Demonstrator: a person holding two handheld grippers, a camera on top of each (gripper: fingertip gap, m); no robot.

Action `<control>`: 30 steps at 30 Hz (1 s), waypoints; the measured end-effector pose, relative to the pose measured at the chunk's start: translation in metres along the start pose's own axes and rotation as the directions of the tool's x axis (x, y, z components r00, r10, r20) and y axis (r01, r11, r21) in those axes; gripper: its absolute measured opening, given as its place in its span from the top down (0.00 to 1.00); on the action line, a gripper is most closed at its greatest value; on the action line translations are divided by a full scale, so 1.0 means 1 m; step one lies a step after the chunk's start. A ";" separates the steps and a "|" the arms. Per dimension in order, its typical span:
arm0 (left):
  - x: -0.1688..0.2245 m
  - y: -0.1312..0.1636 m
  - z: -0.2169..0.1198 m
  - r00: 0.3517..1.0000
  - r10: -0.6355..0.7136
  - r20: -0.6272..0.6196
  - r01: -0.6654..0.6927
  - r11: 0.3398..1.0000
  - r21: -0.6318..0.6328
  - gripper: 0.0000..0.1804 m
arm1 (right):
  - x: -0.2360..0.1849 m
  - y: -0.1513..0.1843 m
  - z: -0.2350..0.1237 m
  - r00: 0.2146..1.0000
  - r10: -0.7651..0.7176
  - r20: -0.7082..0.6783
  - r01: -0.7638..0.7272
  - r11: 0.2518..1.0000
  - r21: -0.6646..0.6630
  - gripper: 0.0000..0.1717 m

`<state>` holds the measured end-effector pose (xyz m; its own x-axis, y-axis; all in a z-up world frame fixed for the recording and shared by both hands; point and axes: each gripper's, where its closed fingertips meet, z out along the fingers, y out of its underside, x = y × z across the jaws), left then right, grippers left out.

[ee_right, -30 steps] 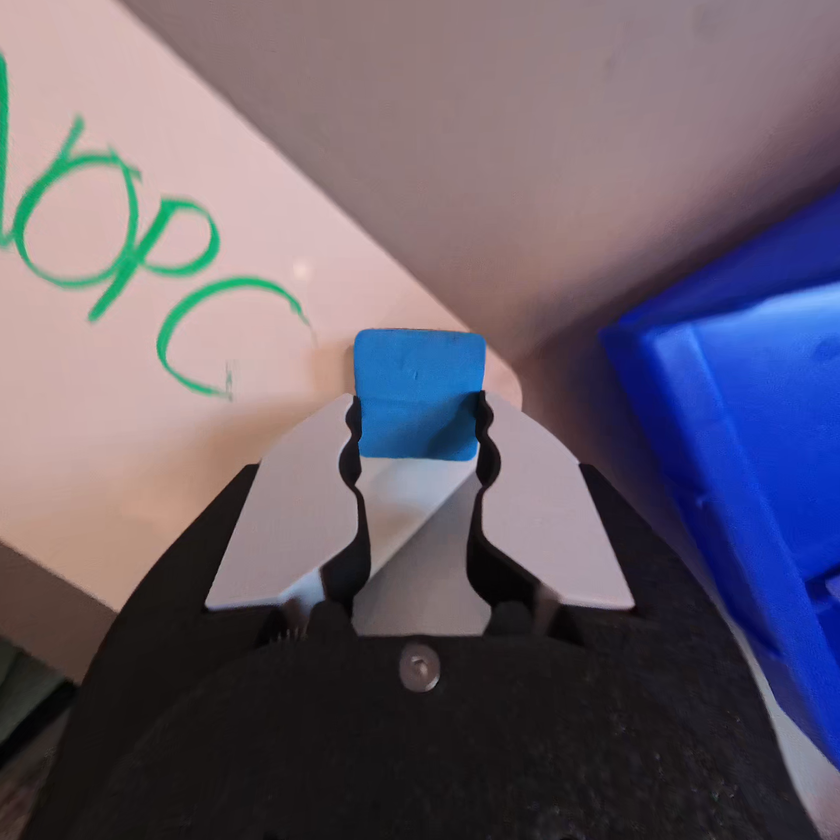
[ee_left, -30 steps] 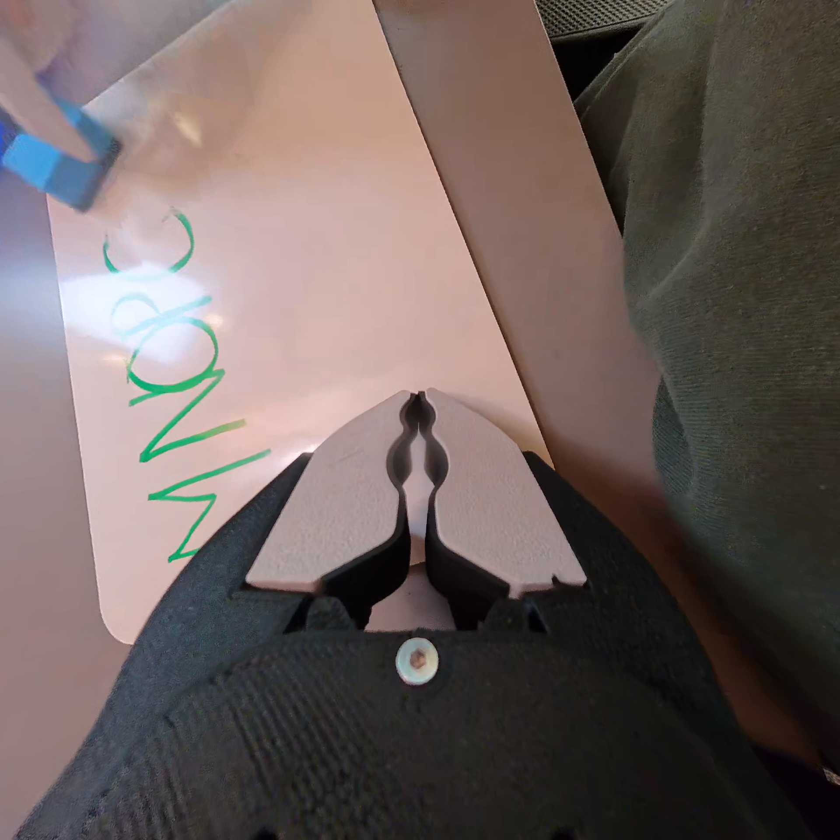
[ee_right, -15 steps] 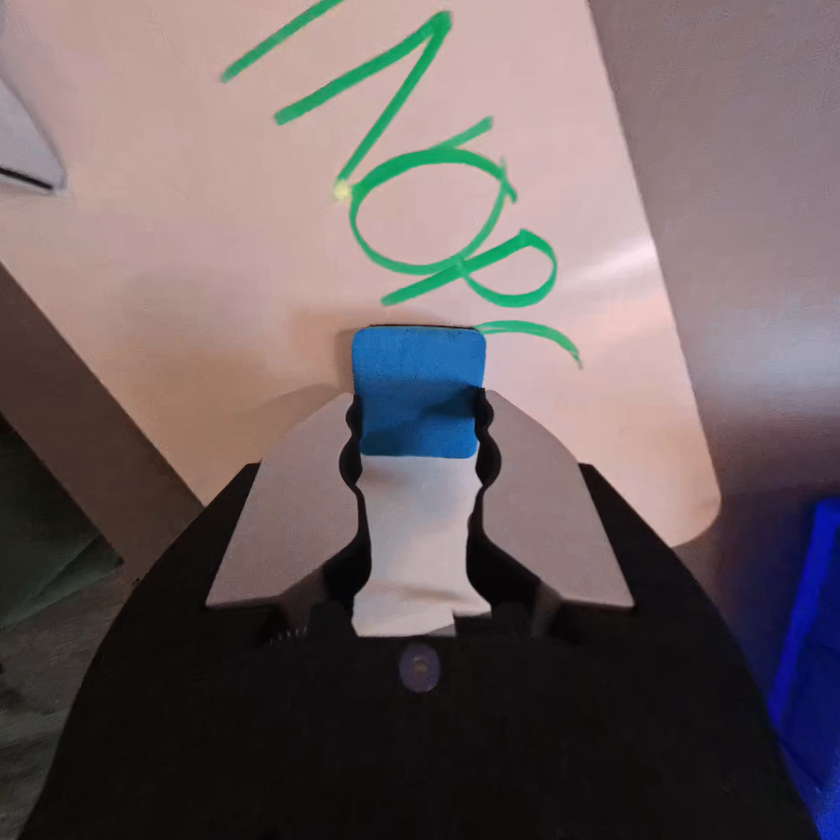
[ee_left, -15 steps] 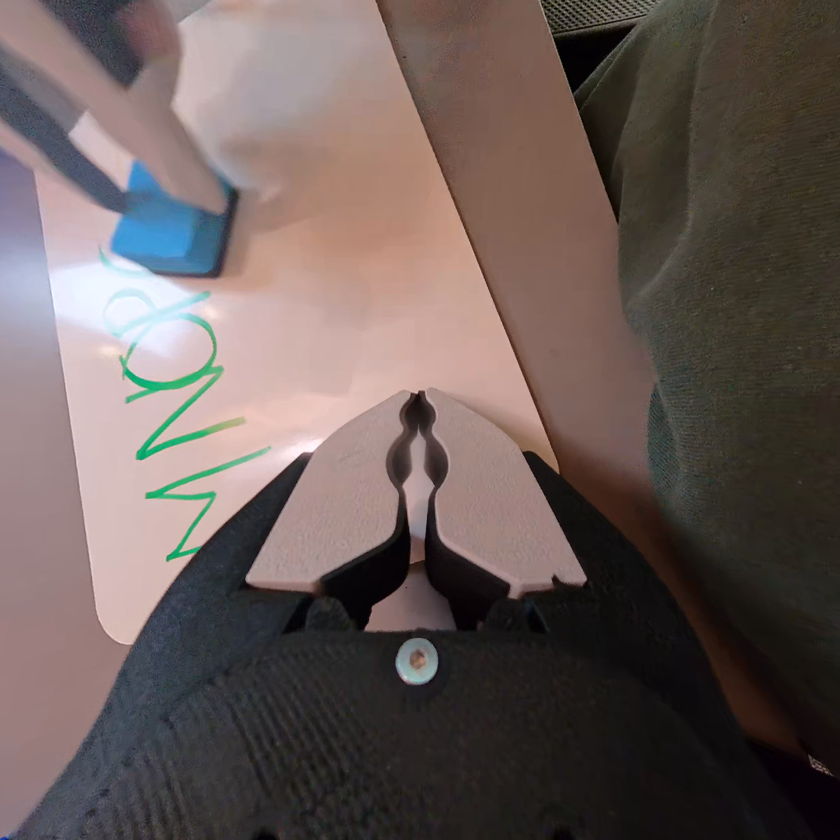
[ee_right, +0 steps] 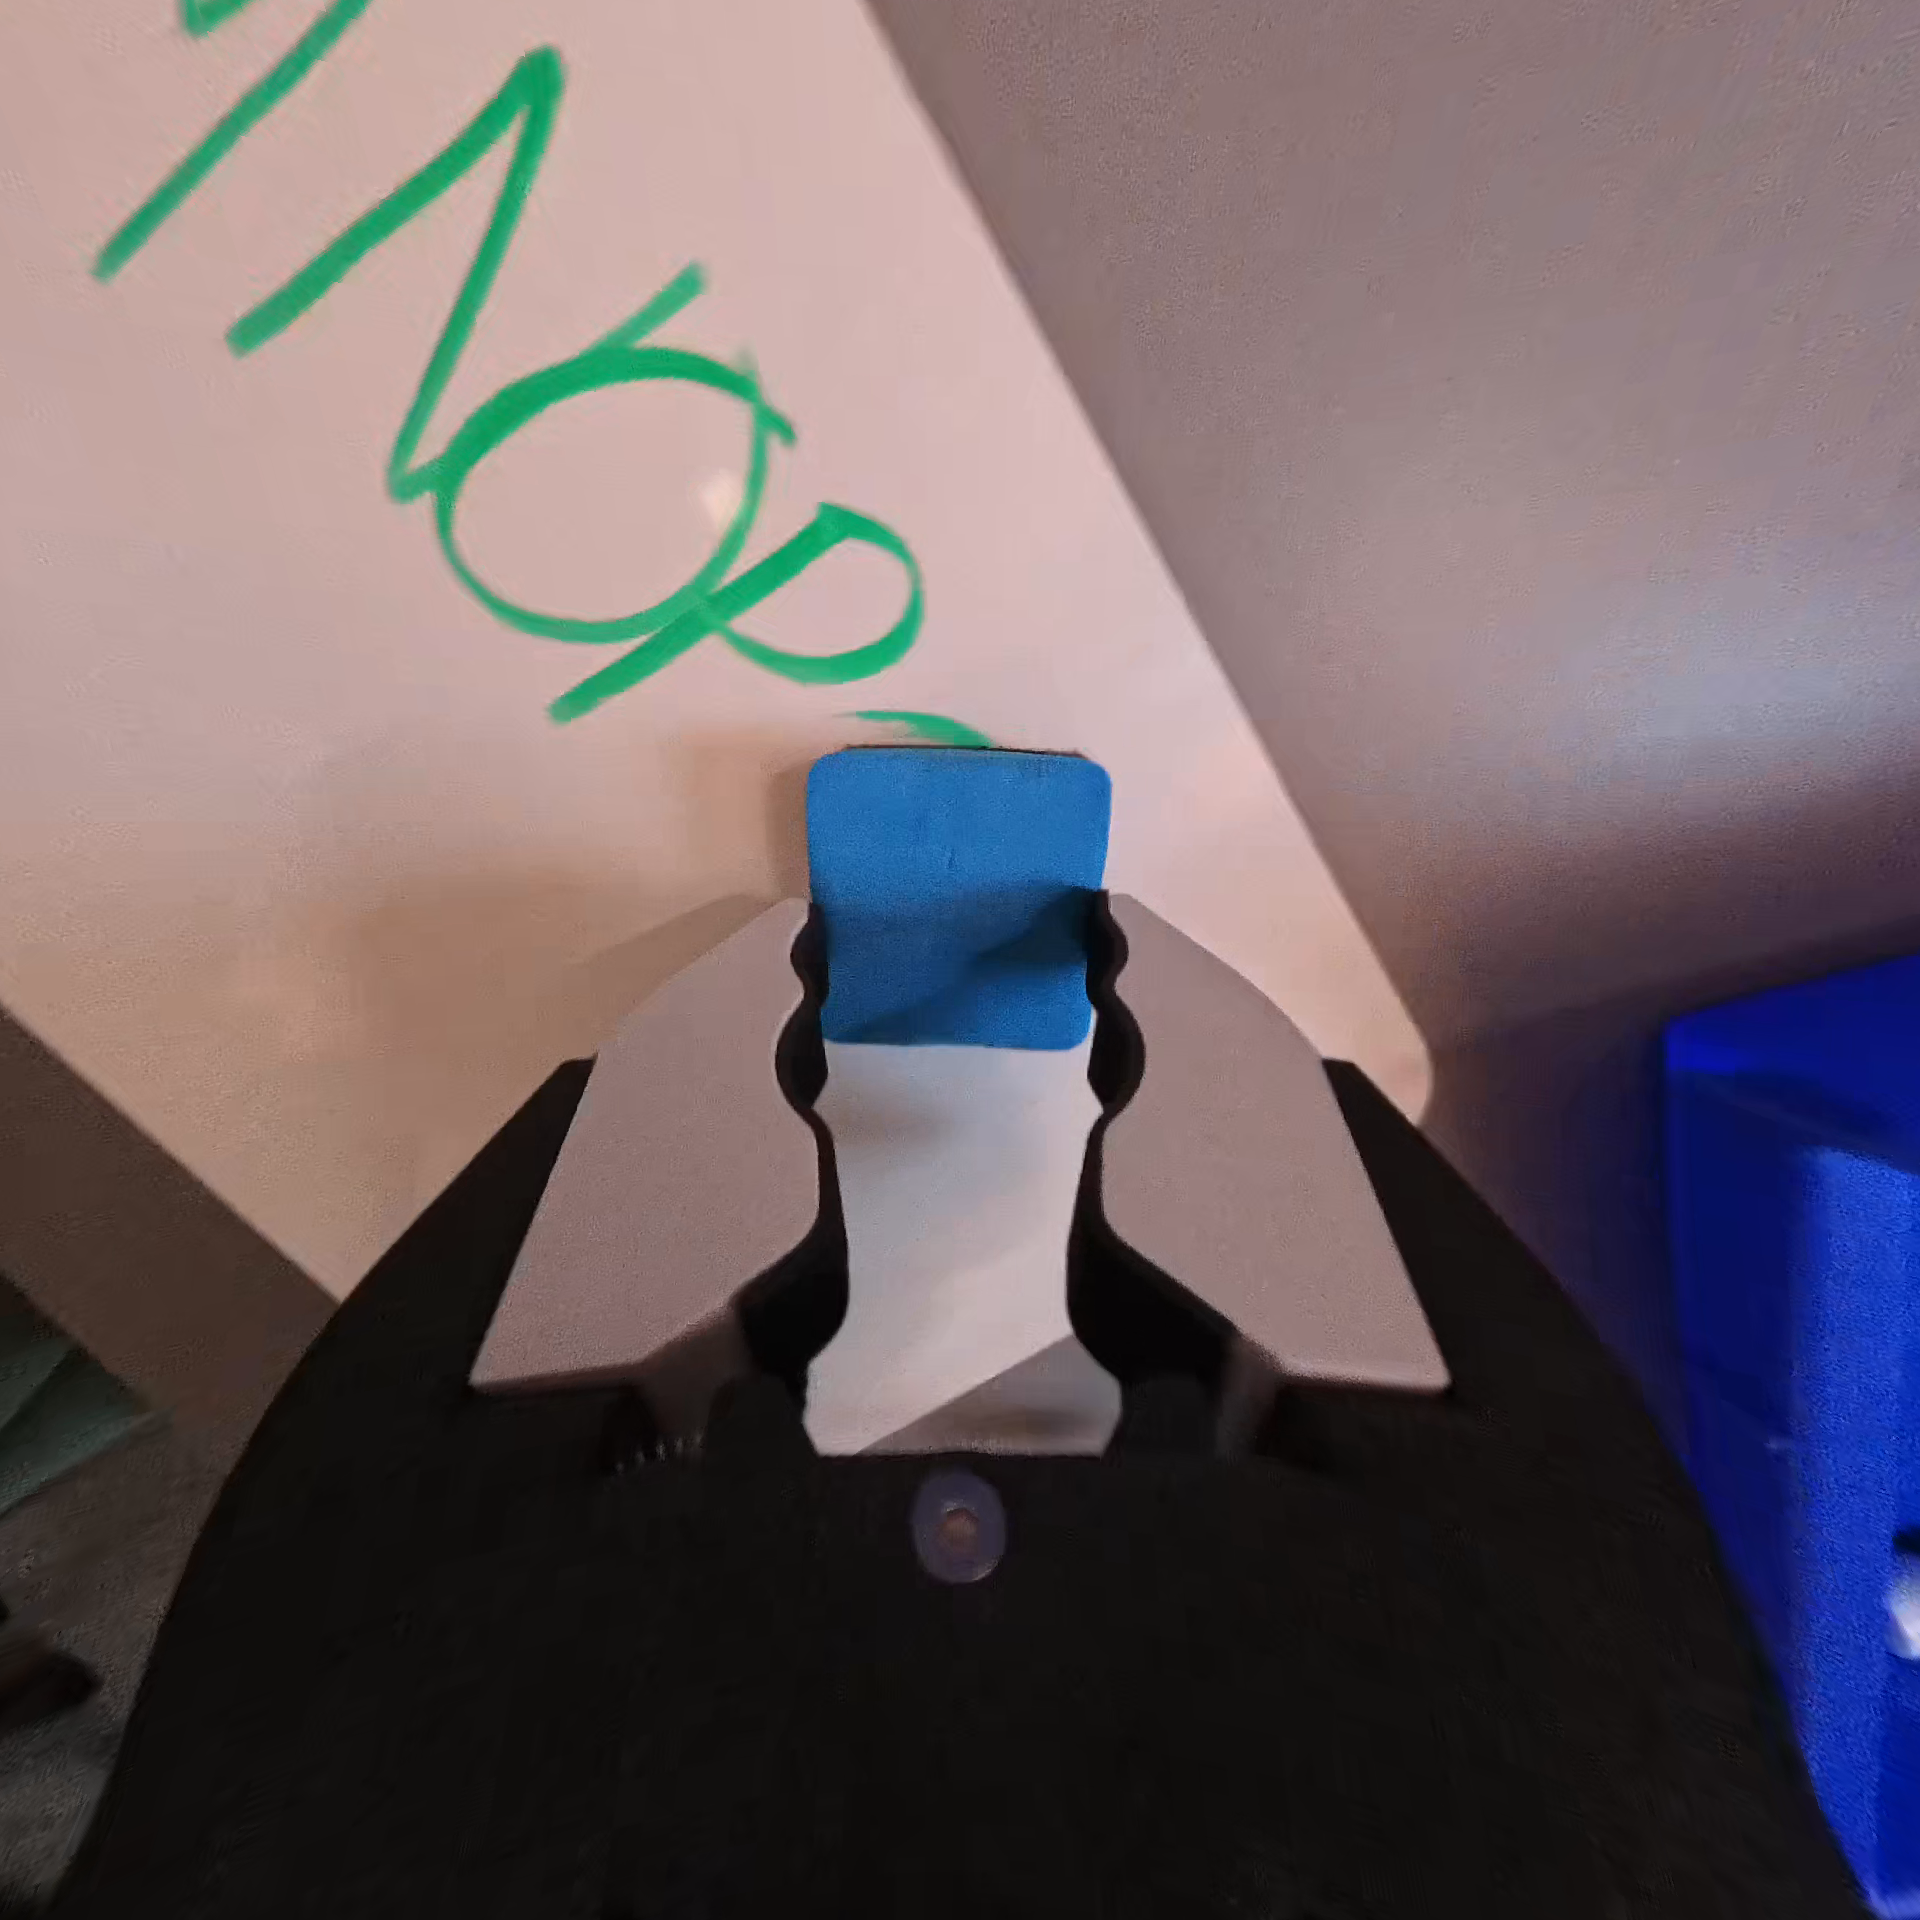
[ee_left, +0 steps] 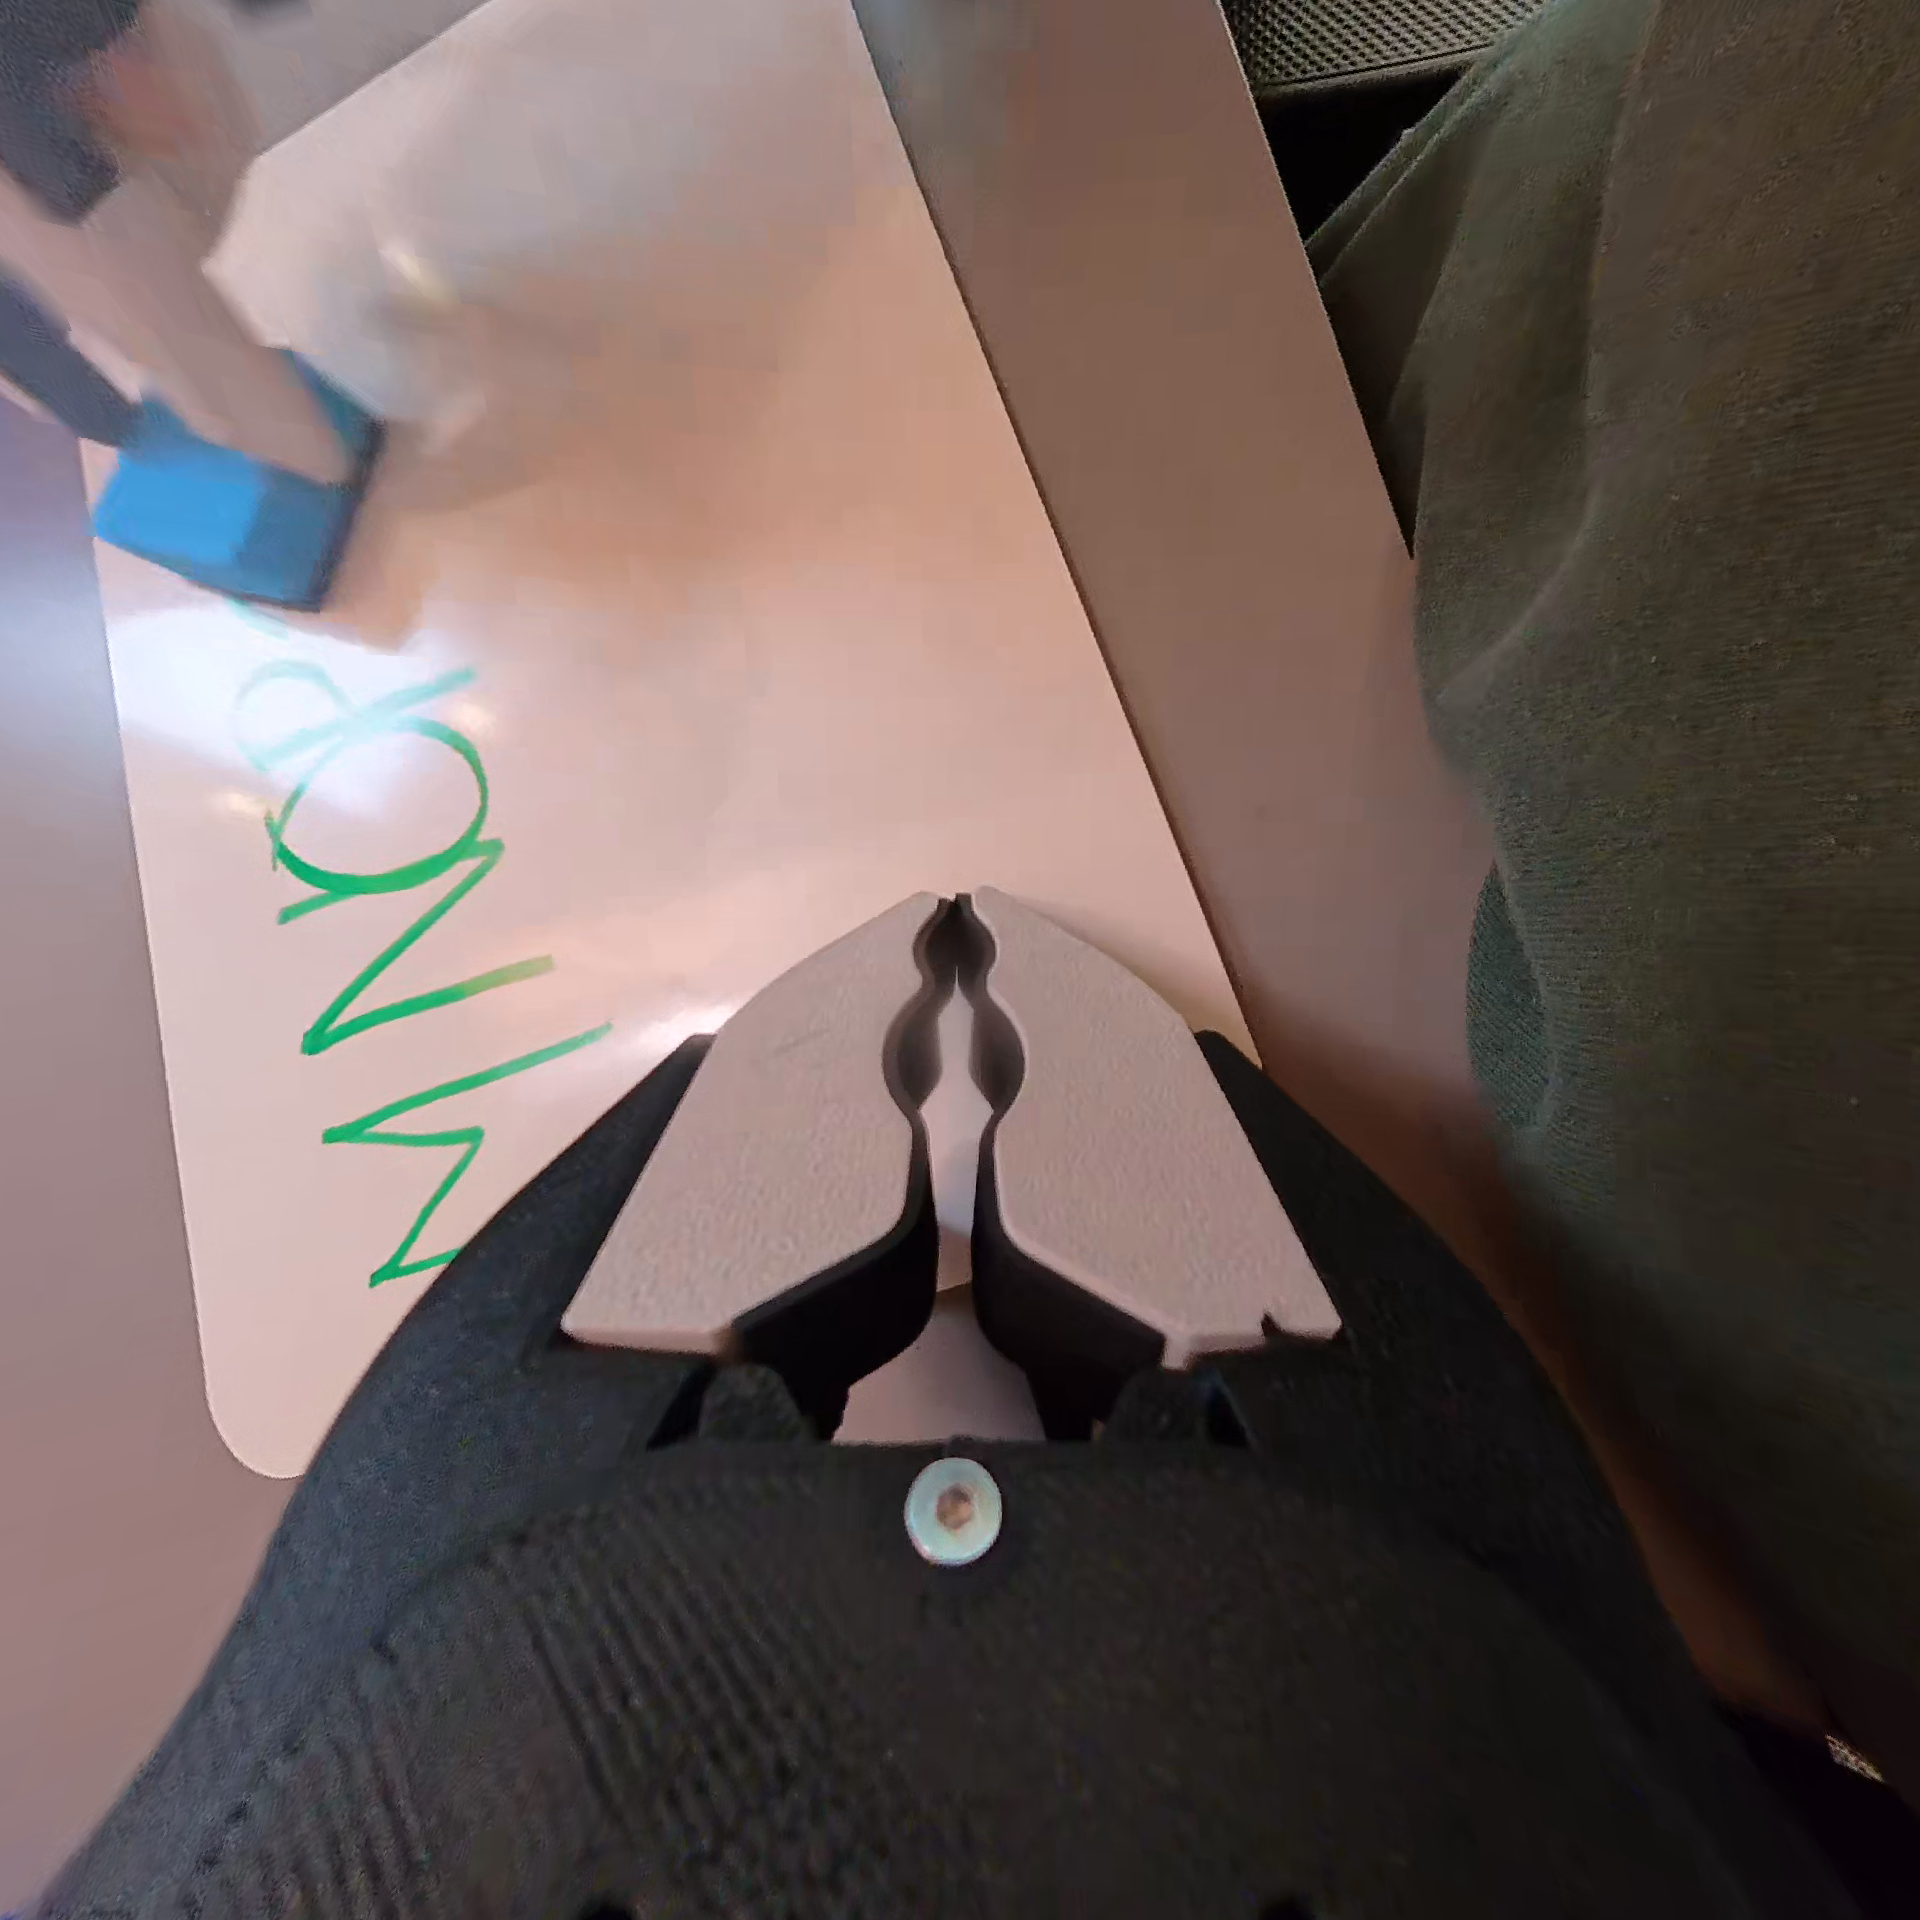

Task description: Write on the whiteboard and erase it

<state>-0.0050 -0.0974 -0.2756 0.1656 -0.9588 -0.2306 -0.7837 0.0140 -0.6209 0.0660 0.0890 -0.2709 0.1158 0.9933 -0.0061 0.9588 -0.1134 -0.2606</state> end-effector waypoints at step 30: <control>0.000 0.002 -0.001 1.000 0.015 0.006 -0.015 1.000 0.000 1.00 | -0.067 -0.048 0.014 0.937 -0.323 0.131 0.337 0.936 -0.100 0.72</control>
<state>-0.0072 -0.0978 -0.2757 0.1578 -0.9567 -0.2446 -0.7859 0.0283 -0.6177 0.0081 0.0282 -0.2711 -0.2353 0.9707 -0.0483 0.9626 0.2258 -0.1500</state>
